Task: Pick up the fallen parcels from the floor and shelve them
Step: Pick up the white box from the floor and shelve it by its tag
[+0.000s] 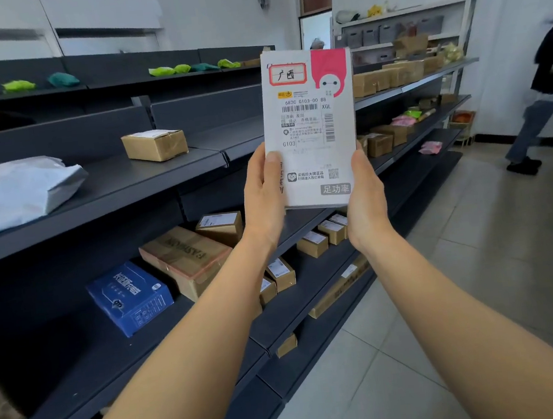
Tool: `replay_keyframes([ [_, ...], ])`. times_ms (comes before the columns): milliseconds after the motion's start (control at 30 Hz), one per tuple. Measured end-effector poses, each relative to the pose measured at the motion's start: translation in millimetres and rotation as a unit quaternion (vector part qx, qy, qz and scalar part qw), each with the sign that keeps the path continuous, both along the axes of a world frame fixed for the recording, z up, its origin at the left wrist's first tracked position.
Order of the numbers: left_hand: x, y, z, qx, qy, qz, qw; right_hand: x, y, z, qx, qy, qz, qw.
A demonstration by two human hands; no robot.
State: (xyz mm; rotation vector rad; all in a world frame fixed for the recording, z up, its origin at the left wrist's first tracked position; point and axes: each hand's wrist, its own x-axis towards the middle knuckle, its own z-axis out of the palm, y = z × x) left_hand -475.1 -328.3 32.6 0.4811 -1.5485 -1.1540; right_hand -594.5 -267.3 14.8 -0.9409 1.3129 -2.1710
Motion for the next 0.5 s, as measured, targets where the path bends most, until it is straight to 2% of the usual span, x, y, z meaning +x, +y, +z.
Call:
replay_keyframes([
  [233,10,-15,3,-0.022,0.011,0.015,1.0,10,-13,7,-0.025,0.0,-0.001,1.0],
  [400,13,-34,3,-0.025,0.015,-0.011,1.0,10,-24,4,-0.047,-0.006,0.022,0.999],
  [467,-38,-70,-4,-0.018,-0.005,-0.039,0.999,-30,-52,-4,-0.044,-0.022,-0.031,0.998],
  [500,-38,-69,-4,-0.025,-0.002,-0.043,0.999,-31,-51,-3,-0.05,-0.016,-0.02,0.998],
])
